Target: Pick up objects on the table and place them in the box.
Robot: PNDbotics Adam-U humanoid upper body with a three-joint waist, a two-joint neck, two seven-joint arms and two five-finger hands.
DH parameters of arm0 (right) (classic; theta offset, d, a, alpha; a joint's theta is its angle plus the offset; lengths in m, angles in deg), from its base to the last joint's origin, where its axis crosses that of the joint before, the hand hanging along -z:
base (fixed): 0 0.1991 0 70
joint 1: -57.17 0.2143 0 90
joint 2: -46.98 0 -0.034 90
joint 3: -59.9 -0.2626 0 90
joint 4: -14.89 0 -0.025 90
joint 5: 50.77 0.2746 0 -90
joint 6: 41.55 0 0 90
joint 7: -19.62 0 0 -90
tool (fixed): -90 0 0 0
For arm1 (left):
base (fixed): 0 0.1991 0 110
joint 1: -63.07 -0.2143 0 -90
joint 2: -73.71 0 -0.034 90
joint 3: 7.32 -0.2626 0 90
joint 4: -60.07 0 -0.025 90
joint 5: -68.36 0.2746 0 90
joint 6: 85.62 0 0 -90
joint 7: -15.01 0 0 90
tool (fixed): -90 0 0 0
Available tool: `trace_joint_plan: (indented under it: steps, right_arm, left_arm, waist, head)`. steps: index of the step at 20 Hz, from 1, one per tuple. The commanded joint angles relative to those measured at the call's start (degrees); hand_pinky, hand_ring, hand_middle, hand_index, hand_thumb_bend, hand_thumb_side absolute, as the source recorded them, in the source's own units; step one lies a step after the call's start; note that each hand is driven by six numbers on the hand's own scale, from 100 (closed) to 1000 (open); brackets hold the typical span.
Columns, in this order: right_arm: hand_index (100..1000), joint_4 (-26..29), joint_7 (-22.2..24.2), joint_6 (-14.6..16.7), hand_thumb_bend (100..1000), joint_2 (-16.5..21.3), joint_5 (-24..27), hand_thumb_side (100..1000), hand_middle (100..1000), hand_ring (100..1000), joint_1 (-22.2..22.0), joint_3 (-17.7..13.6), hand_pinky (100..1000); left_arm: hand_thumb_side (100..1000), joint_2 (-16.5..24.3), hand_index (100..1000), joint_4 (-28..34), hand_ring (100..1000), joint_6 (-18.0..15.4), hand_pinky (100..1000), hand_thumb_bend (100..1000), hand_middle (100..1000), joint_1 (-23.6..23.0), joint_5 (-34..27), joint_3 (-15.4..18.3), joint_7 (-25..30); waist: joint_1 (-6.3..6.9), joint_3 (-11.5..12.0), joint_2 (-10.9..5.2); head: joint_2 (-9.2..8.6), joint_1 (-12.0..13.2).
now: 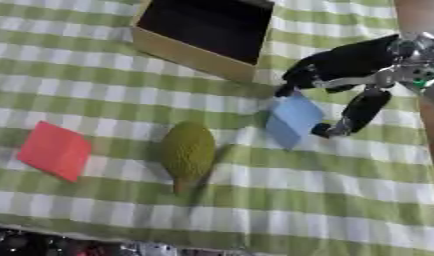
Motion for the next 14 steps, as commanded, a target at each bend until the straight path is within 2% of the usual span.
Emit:
trace_joint_plan:
  steps: [1,3,4,6,14]
  right_arm:
    - [896,-0.59,2.51,3.01,167,0.94,0.58,348,739,971,0.92,-0.6,994]
    - [896,-0.77,2.37,2.97,167,0.89,0.71,348,739,971,0.97,-0.55,994]
    - [838,-0.8,2.21,2.95,100,0.78,0.88,279,644,950,0.95,-0.63,981]
    - [811,-0.72,1.8,2.84,100,0.73,1.99,258,602,939,0.87,-0.91,975]
    - [751,1.83,2.11,1.79,100,2.25,5.45,204,545,913,0.86,-2.9,953]
  left_arm:
    - [690,0.74,900,0.99,746,0.15,790,159,785,0.55,-0.05,0.22,0.0]
    - [690,0.73,900,0.99,746,0.17,790,159,785,0.54,-0.04,0.23,0.0]
    - [690,0.72,900,0.99,746,0.18,790,158,786,0.51,-0.04,0.24,-0.01]
    - [691,0.71,900,0.99,746,0.27,790,157,786,0.45,-0.04,0.3,-0.06]
    - [690,0.78,900,0.99,746,0.66,791,156,787,0.18,0.03,0.42,-0.35]
  waist:
    - [-0.51,0.01,-0.25]
    - [-0.5,0.01,-0.25]
    - [-0.48,-0.04,-0.24]
    - [-0.45,-0.15,-0.25]
    - [-0.27,-0.55,-0.63]
  head:
    - [0.3,0.1]
    - [0.3,0.1]
    - [0.3,0.13]
    - [0.3,0.23]
    - [0.3,0.48]
